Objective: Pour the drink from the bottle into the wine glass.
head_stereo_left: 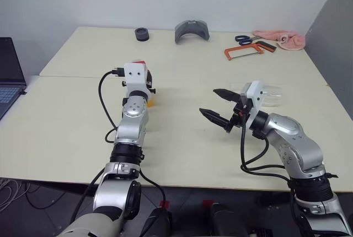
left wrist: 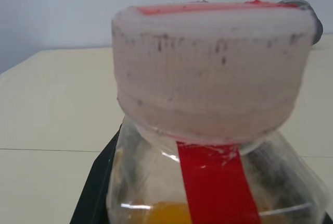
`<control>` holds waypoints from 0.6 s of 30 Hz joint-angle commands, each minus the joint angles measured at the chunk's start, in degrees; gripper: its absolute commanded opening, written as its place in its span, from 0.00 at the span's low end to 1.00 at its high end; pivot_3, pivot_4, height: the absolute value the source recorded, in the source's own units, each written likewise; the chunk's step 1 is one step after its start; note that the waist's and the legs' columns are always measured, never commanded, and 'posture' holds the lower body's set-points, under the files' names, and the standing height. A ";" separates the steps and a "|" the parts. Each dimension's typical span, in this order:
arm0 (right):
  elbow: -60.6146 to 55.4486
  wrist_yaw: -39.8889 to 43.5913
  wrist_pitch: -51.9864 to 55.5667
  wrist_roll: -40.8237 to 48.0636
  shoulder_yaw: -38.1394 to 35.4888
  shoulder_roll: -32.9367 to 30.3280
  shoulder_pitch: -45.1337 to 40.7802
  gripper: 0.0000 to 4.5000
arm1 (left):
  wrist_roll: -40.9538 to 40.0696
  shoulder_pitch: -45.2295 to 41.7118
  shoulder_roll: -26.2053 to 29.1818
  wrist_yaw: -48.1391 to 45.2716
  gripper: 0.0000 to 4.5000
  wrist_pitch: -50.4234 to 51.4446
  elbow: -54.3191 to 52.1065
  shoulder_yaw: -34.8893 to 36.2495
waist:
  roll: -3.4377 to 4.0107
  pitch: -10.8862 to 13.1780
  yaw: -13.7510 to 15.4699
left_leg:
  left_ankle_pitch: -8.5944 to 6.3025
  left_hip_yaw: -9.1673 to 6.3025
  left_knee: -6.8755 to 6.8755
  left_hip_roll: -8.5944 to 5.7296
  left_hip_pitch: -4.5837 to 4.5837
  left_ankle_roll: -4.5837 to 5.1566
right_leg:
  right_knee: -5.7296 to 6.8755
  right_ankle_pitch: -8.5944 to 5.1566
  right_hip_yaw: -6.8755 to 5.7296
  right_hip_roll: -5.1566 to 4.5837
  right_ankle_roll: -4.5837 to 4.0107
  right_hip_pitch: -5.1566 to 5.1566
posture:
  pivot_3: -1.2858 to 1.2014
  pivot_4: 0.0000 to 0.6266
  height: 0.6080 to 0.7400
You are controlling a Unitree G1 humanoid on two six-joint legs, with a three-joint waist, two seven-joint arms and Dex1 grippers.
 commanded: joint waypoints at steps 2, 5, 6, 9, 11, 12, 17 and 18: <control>-0.96 -0.05 -0.36 0.72 -1.14 0.12 -1.03 1.00 | -0.71 0.56 -0.28 -2.36 0.40 -0.40 -5.83 -0.86 | 0.00 0.00 0.00 | 0.00 0.00 0.00 0.01 -0.01 0.00 | 0.00 0.00 0.00 0.00 0.00 0.00 | 0.52 0.24 1.00; -1.31 -0.26 -0.93 0.19 -1.01 0.02 -0.93 1.00 | -2.63 2.51 -0.16 -7.24 0.40 -0.30 -8.20 -1.92 | 0.00 0.00 0.00 | 0.09 0.00 0.00 0.02 -0.02 -0.16 | 0.00 0.00 0.01 -0.02 0.00 -0.01 | 0.52 0.24 1.00; -1.54 -0.35 -1.07 0.01 -0.98 -0.06 -0.83 1.00 | -3.69 3.24 -0.07 -9.50 0.40 0.23 -9.19 -2.37 | 0.00 0.00 0.00 | 0.09 0.00 0.00 0.02 -0.02 -0.16 | 0.00 0.00 0.01 -0.02 0.00 -0.01 | 0.52 0.24 1.00; -2.27 -0.77 -1.78 -0.70 -1.08 -0.31 -0.24 1.00 | -6.60 5.27 0.78 -16.58 0.40 0.46 -12.35 -3.67 | 0.00 0.00 0.00 | 0.10 0.00 0.00 0.02 -0.03 -0.18 | 0.00 0.00 0.00 -0.02 0.00 -0.02 | 0.52 0.24 1.00; -2.92 -1.20 -2.55 -1.50 -1.17 -0.56 0.37 1.00 | -9.49 6.31 1.43 -22.20 0.40 0.98 -14.14 -4.09 | 0.00 0.00 0.01 | 0.10 0.00 0.00 0.02 -0.03 -0.19 | 0.00 0.00 0.00 -0.02 -0.01 -0.02 | 0.52 0.24 1.00; -3.55 -1.36 -2.83 -1.83 -1.27 -0.76 0.81 1.00 | -12.01 6.67 1.61 -25.82 0.40 1.82 -14.95 -4.05 | 0.00 0.00 0.01 | 0.11 0.00 0.00 0.02 -0.03 -0.19 | -0.01 0.00 0.00 -0.02 -0.01 -0.02 | 0.52 0.24 1.00; -9.42 -0.55 -1.82 -0.50 -2.42 -3.11 3.78 1.00 | -19.00 7.20 4.81 -44.43 0.39 3.28 -16.95 -7.36 | 0.02 0.03 -0.01 | 0.10 0.02 0.00 0.02 -0.06 -0.19 | -0.01 0.00 0.01 -0.01 0.00 -0.03 | 0.52 0.24 1.00; -10.71 -0.41 -0.97 0.39 -2.79 -3.68 4.32 1.00 | -19.77 6.95 5.64 -48.07 0.39 2.88 -16.66 -8.15 | 0.02 0.03 -0.01 | 0.11 0.03 0.00 0.01 -0.06 -0.19 | -0.01 0.00 -0.01 -0.01 -0.01 -0.02 | 0.52 0.24 1.00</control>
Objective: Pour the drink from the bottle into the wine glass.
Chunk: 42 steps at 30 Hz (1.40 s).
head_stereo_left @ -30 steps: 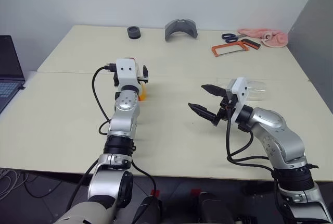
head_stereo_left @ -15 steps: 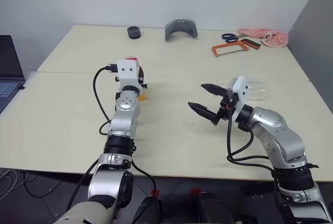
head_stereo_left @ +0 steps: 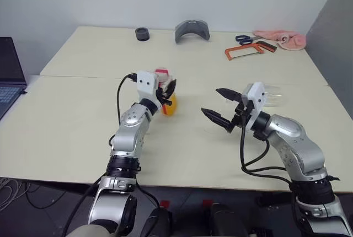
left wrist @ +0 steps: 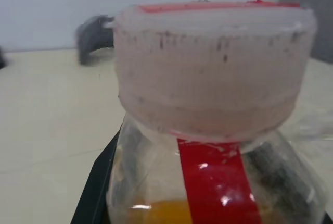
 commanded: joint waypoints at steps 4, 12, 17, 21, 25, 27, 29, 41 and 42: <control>-9.70 -0.06 3.07 5.05 -3.98 -2.99 1.93 1.00 | -7.20 -2.59 3.63 -21.71 0.39 0.06 -1.73 -3.76 | 0.00 0.01 -0.07 | -0.04 0.00 0.00 0.01 0.01 0.06 | 0.00 0.00 0.01 0.04 0.00 0.00 | 0.52 0.24 1.00; -16.11 -7.30 13.37 11.47 -5.28 -2.22 -0.28 1.00 | -8.05 -9.41 5.32 -39.19 0.39 -0.17 7.59 -6.91 | 0.00 0.02 -0.14 | -0.12 0.01 0.01 -0.05 0.02 0.22 | 0.00 0.00 0.00 0.09 0.00 0.01 | 0.52 0.24 1.00; -16.73 -10.78 17.61 12.25 -3.18 -0.78 -3.47 1.00 | -5.11 -11.54 4.74 -43.09 0.39 -4.30 12.00 -8.40 | 0.01 0.02 -0.18 | -0.12 -0.01 0.01 -0.03 0.01 0.22 | 0.00 -0.01 0.01 0.10 -0.01 -0.01 | 0.52 0.24 1.00; -15.08 -12.24 18.13 10.25 -0.50 0.30 -6.20 1.00 | -4.02 -12.68 3.68 -43.69 0.39 -7.03 14.46 -8.40 | 0.00 0.03 -0.14 | -0.13 -0.03 0.01 -0.02 0.00 0.23 | 0.00 0.00 0.01 0.09 -0.01 -0.01 | 0.52 0.24 1.00; -13.87 -12.18 17.37 9.01 0.91 1.04 -7.50 1.00 | -3.33 -12.98 3.19 -43.91 0.39 -8.32 15.73 -8.15 | 0.00 0.03 -0.13 | -0.13 -0.06 0.02 -0.03 -0.02 0.24 | 0.00 0.00 -0.02 0.09 -0.01 -0.01 | 0.52 0.24 1.00; -13.61 -11.84 17.23 8.78 0.97 1.15 -7.58 1.00 | -3.18 -12.82 3.09 -43.83 0.39 -8.54 15.68 -8.00 | 0.00 0.03 -0.14 | -0.14 -0.06 0.02 -0.03 -0.03 0.25 | 0.00 -0.01 -0.02 0.09 -0.01 -0.01 | 0.52 0.24 1.00; -13.40 -11.48 16.99 8.54 1.12 1.09 -7.55 1.00 | -3.35 -12.17 3.15 -43.48 0.39 -8.41 14.73 -7.73 | 0.00 0.03 -0.15 | -0.14 -0.07 0.02 -0.02 -0.03 0.25 | 0.00 -0.01 -0.02 0.09 -0.01 -0.02 | 0.52 0.24 1.00; -12.80 -9.95 16.83 8.45 0.75 0.82 -7.71 1.00 | -3.97 -10.35 2.83 -41.61 0.39 -8.07 12.83 -7.23 | 0.01 0.03 -0.14 | -0.14 -0.09 0.02 0.00 -0.03 0.26 | 0.00 0.00 -0.02 0.08 -0.01 -0.02 | 0.52 0.24 1.00; -12.81 -9.91 16.86 8.44 0.71 0.83 -7.70 1.00 | -4.00 -10.27 2.82 -41.61 0.39 -7.95 12.76 -7.24 | 0.01 0.03 -0.14 | -0.14 -0.09 0.02 0.00 -0.03 0.26 | 0.00 0.00 -0.02 0.08 -0.01 -0.02 | 0.52 0.24 1.00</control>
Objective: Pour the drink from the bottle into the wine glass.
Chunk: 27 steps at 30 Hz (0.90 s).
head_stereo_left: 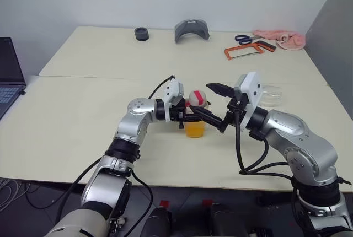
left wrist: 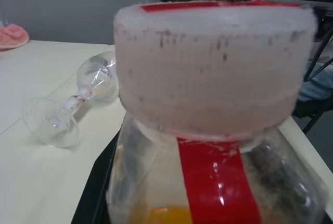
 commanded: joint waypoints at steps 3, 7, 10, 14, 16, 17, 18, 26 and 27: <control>-1.13 0.42 -0.80 0.42 -0.89 -0.12 -0.99 1.00 | -1.35 -0.11 -0.43 0.31 0.39 0.10 -3.72 1.09 | 0.00 0.00 -0.01 | 0.00 0.00 0.00 0.00 0.00 0.00 | 0.00 0.00 0.00 0.00 0.00 0.00 | 0.52 0.24 1.00; -1.34 0.59 -0.72 0.70 -1.05 -0.21 -0.78 1.00 | -1.28 0.09 -0.42 0.34 0.39 0.37 -4.24 1.06 | 0.00 0.00 -0.01 | 0.00 0.00 0.00 0.00 0.00 0.00 | 0.00 0.00 0.00 0.00 0.00 0.00 | 0.52 0.24 1.00; -1.52 0.75 -0.57 1.03 -1.34 -0.38 -0.54 1.00 | -1.19 0.08 -0.37 0.45 0.39 0.41 -4.34 1.13 | 0.00 0.00 -0.01 | 0.00 0.00 0.00 0.00 0.00 0.00 | 0.00 0.00 0.00 0.00 0.00 0.00 | 0.52 0.24 1.00; -1.73 0.83 -0.47 1.23 -1.56 -0.72 -0.14 1.00 | -1.24 0.23 -0.32 0.57 0.39 0.56 -4.57 1.17 | 0.00 0.00 -0.01 | 0.00 0.00 0.00 0.00 0.00 0.00 | 0.00 0.00 0.00 0.00 0.00 0.00 | 0.52 0.24 1.00; -1.80 0.79 -0.43 1.35 -1.56 -0.76 -0.12 1.00 | -1.28 0.25 -0.33 0.59 0.39 0.68 -4.62 1.18 | 0.00 0.00 -0.01 | 0.00 0.00 0.00 0.00 0.00 0.00 | 0.00 0.00 0.00 0.00 0.00 0.00 | 0.52 0.24 1.00; -1.79 0.77 -0.44 1.41 -1.56 -0.76 -0.13 1.00 | -1.33 0.26 -0.33 0.56 0.39 0.79 -4.64 1.18 | 0.00 0.00 -0.01 | 0.00 0.00 0.00 -0.01 0.00 0.00 | 0.00 0.00 0.00 0.00 0.00 0.00 | 0.52 0.24 1.00; -1.79 0.73 -0.41 1.51 -1.55 -0.72 -0.19 1.00 | -1.36 0.25 -0.33 0.53 0.39 0.85 -4.63 1.17 | 0.00 0.00 -0.01 | 0.00 0.00 0.00 0.00 0.00 0.00 | 0.00 0.00 0.00 0.00 0.00 0.00 | 0.52 0.24 1.00; -1.32 -0.78 1.70 2.95 -1.71 0.20 -2.17 1.00 | -2.30 0.35 0.02 -0.43 0.39 2.68 -5.64 1.33 | 0.00 0.00 -0.01 | 0.00 0.00 0.00 0.00 0.00 0.00 | 0.00 0.00 0.00 0.00 0.00 0.00 | 0.52 0.24 1.00; -0.93 -1.11 2.03 2.63 -1.31 0.40 -2.71 1.00 | -2.38 0.43 0.05 -0.63 0.39 2.86 -5.77 1.24 | 0.01 0.00 -0.03 | 0.00 0.00 0.00 0.00 0.00 0.00 | 0.00 0.00 0.00 0.00 0.00 0.00 | 0.52 0.24 1.00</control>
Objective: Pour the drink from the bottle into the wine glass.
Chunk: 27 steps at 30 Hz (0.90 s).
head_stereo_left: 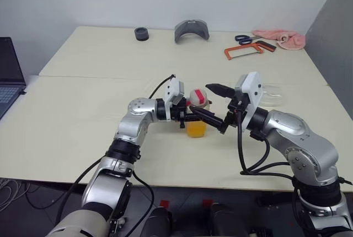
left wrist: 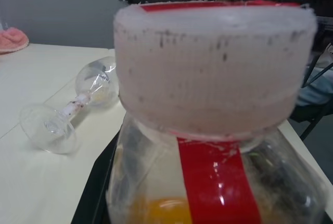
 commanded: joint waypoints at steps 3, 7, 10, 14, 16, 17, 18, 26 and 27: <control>-0.15 -1.63 1.24 0.09 0.14 1.43 -3.66 1.00 | -1.90 0.06 0.22 -1.40 0.39 0.62 -3.28 0.85 | 0.01 0.00 -0.04 | 0.00 0.00 0.00 0.00 0.00 0.00 | 0.01 0.00 -0.01 0.01 0.00 -0.01 | 0.52 0.24 1.00; 0.92 -2.43 1.67 -0.16 0.21 2.64 -4.74 1.00 | -1.70 -0.26 0.12 -1.57 0.39 0.59 -3.23 0.82 | 0.01 0.00 -0.01 | 0.00 -0.01 0.01 0.00 0.00 0.00 | 0.00 0.00 -0.01 -0.01 0.00 0.00 | 0.52 0.24 1.00; 1.97 -2.66 1.61 -0.80 0.48 2.96 -5.17 1.00 | -1.54 -0.52 0.15 -1.68 0.39 0.36 -2.90 0.79 | 0.01 0.00 -0.01 | 0.00 -0.02 0.01 0.00 -0.01 0.00 | 0.01 0.00 -0.01 -0.01 0.00 0.00 | 0.52 0.24 1.00; 2.56 -2.43 1.84 -1.29 0.91 2.94 -5.16 0.91 | -1.35 -0.68 0.27 -1.84 0.39 0.19 -2.70 0.73 | 0.01 0.01 -0.01 | 0.00 -0.02 0.01 0.00 -0.01 0.00 | 0.01 0.00 -0.01 -0.01 0.00 0.00 | 0.52 0.24 1.00; 2.65 -2.03 1.99 -1.50 1.35 2.60 -5.06 0.79 | -1.29 -0.73 0.30 -1.86 0.39 0.12 -2.63 0.73 | 0.01 0.01 -0.01 | 0.00 -0.02 0.01 0.00 -0.01 0.00 | 0.01 0.00 -0.01 -0.01 0.00 -0.01 | 0.52 0.24 1.00; 2.66 -1.78 1.99 -1.60 1.56 2.48 -5.00 0.71 | -1.24 -0.75 0.32 -1.88 0.39 0.05 -2.58 0.72 | 0.01 0.01 -0.02 | 0.00 -0.02 0.01 0.00 -0.01 0.00 | 0.01 0.00 -0.01 -0.01 0.00 -0.01 | 0.52 0.24 1.00; 2.69 -1.49 1.91 -1.71 1.80 2.31 -4.97 0.63 | -1.19 -0.76 0.36 -1.89 0.39 -0.02 -2.57 0.70 | 0.01 0.01 -0.03 | 0.00 -0.02 0.01 0.00 -0.01 0.00 | 0.01 0.00 -0.01 -0.01 0.00 -0.01 | 0.52 0.24 1.00; 5.40 9.07 -4.53 -3.15 4.69 -1.69 -5.89 0.42 | -0.90 -1.21 1.04 -2.90 0.39 -0.50 -2.64 0.47 | 0.01 0.01 -0.02 | 0.00 -0.02 0.01 -0.02 -0.01 0.00 | 0.01 0.00 -0.02 -0.01 0.00 0.00 | 0.52 0.24 1.00; 6.69 11.86 -6.34 -3.52 5.14 -2.66 -6.39 0.42 | -0.79 -1.37 1.20 -3.27 0.39 -0.67 -2.53 0.40 | 0.03 0.02 -0.04 | 0.00 -0.01 0.01 -0.02 -0.01 0.00 | 0.00 0.00 -0.03 0.00 0.00 0.00 | 0.52 0.24 1.00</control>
